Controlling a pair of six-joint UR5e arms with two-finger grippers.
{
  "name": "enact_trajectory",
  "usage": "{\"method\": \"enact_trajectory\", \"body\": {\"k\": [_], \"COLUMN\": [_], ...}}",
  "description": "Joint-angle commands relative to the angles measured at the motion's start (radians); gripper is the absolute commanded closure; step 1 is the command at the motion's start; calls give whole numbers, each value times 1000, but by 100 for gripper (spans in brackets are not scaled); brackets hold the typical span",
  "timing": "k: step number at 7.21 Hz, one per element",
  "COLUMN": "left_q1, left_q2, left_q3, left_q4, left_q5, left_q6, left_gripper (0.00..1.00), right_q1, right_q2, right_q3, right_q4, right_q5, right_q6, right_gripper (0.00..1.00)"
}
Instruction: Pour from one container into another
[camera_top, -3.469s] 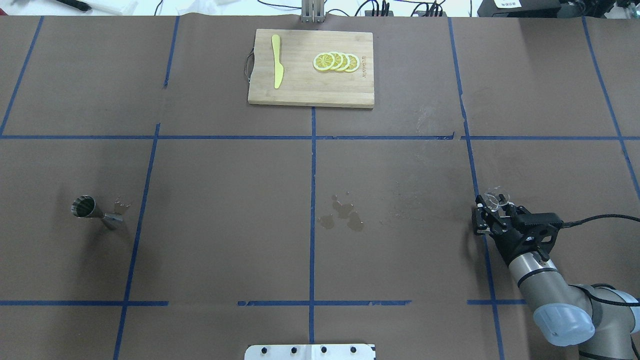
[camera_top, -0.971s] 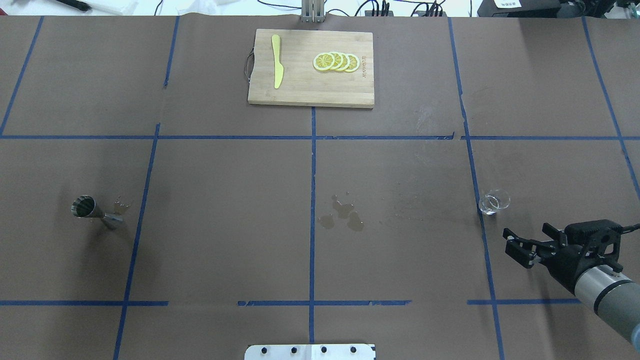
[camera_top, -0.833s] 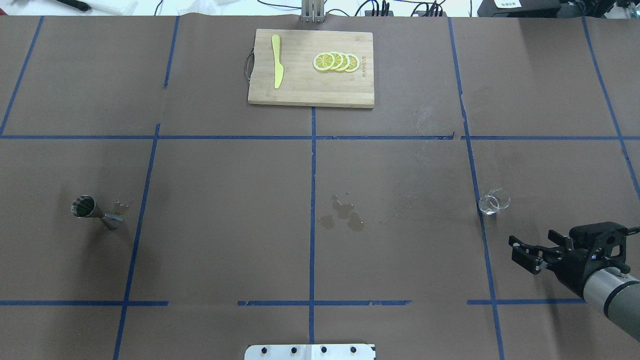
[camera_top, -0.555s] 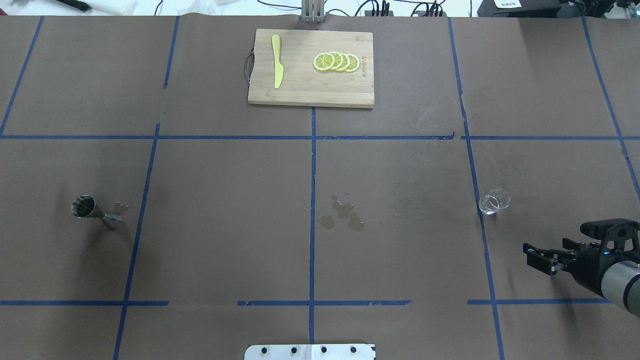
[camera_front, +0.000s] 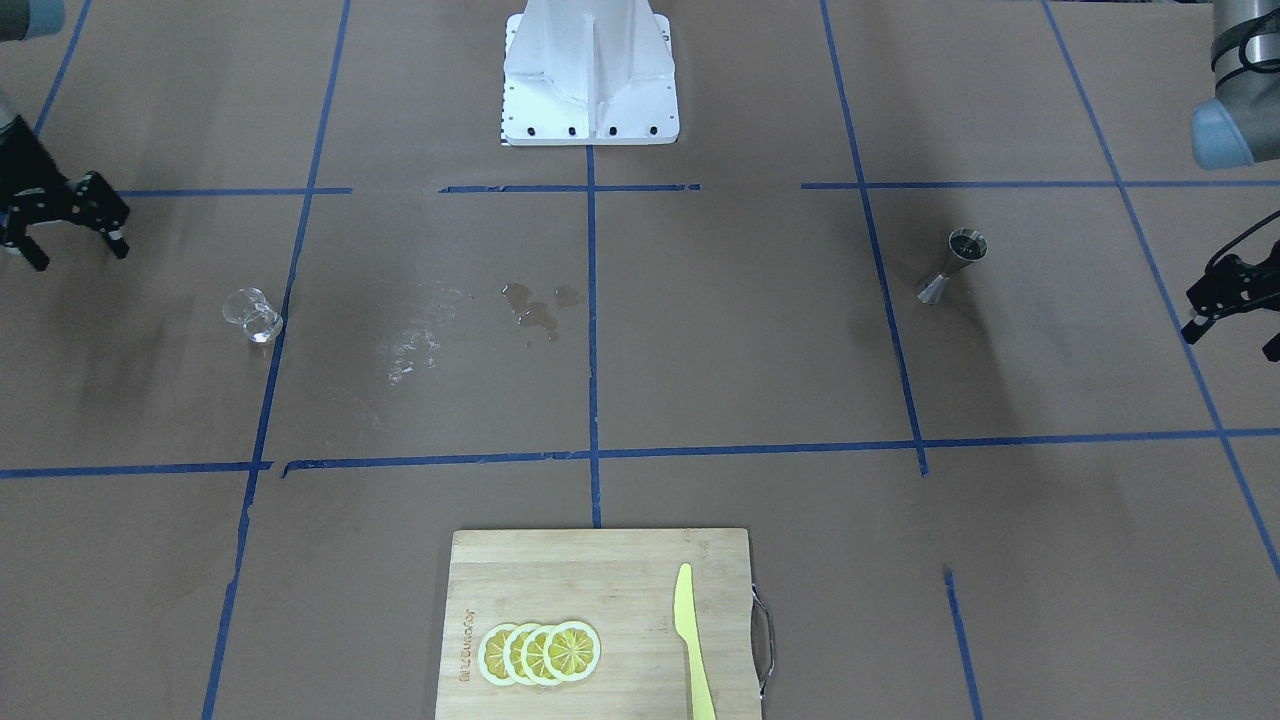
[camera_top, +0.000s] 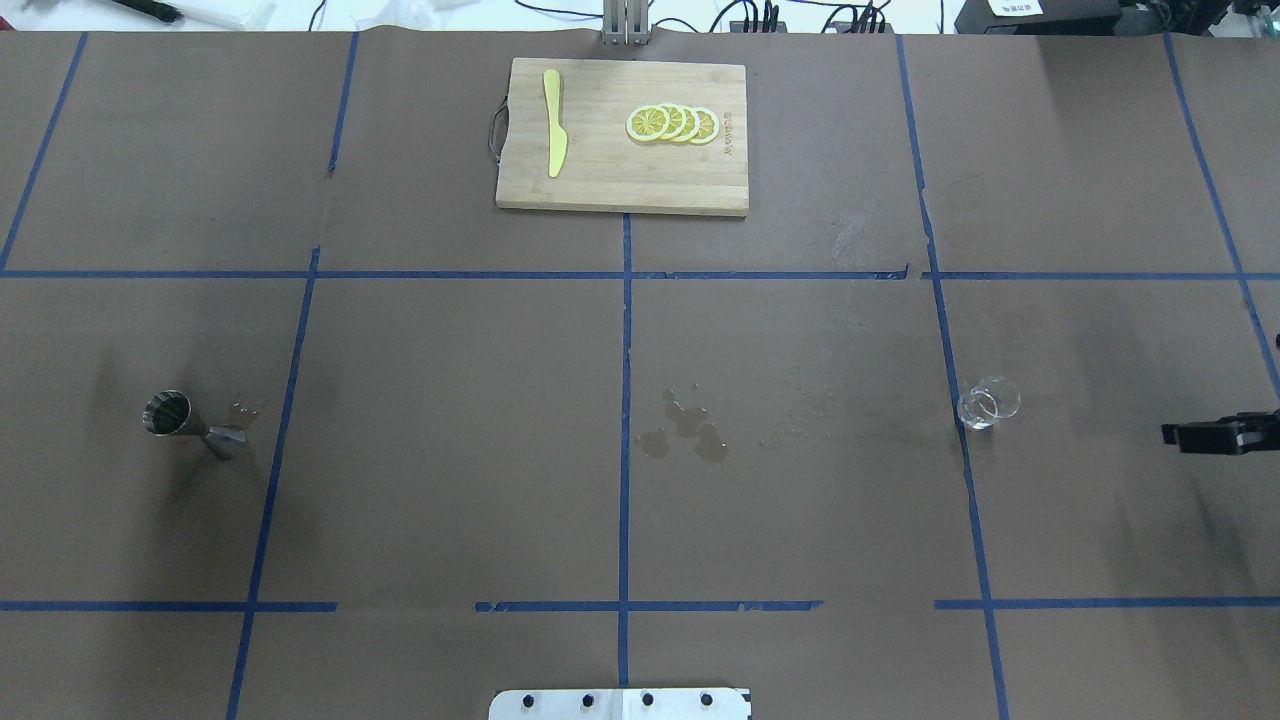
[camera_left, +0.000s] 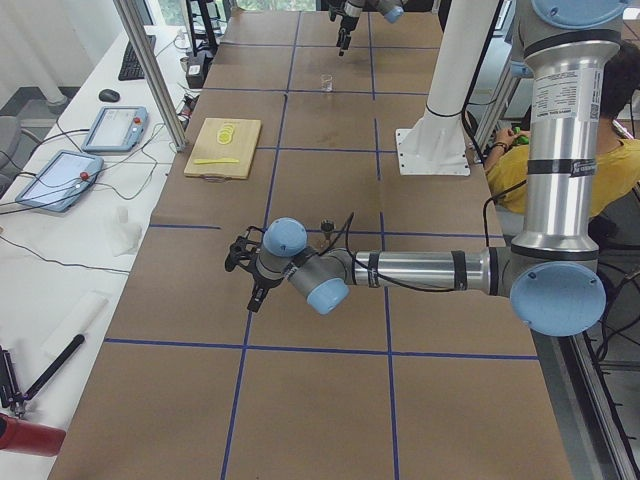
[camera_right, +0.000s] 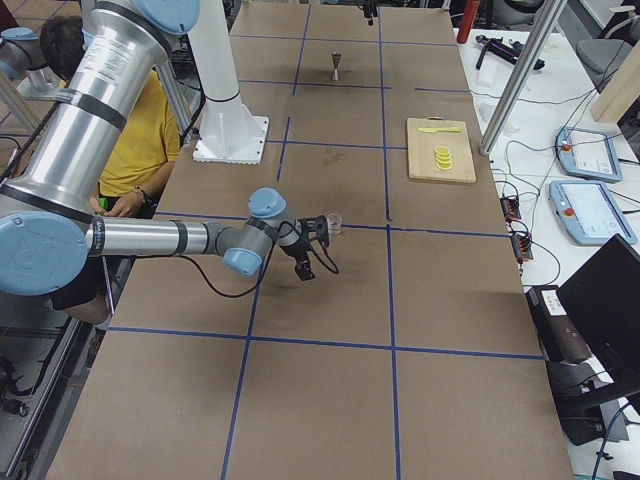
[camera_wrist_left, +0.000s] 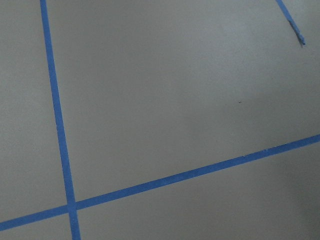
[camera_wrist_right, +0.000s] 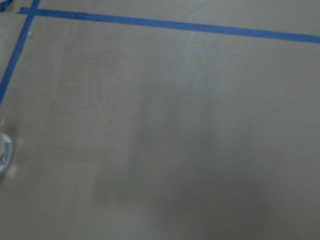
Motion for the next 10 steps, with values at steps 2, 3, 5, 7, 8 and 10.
{"method": "enact_trajectory", "body": {"k": [2, 3, 5, 7, 8, 10], "left_q1": [-105, -132, -142, -139, -137, -139], "left_q2": [-117, -142, -150, -134, -89, -12], "left_q3": [28, 28, 26, 3, -68, -84], "left_q4": [256, 327, 452, 566, 583, 612], "left_q5": [-6, -14, -104, -135, -146, -54], "left_q6": [236, 277, 298, 313, 315, 656], "left_gripper": [0, 0, 0, 0, 0, 0], "right_q1": [364, 458, 567, 618, 650, 653], "right_q2": [194, 270, 382, 367, 367, 359], "right_q3": [-80, -80, -80, -99, -96, -100], "right_q4": [-431, -633, -953, -1002, -1075, -1085], "right_q5": [260, 304, 329, 380, 449, 435], "right_q6": [-458, -655, -881, -925, -930, -931], "right_gripper": [0, 0, 0, 0, 0, 0]}}
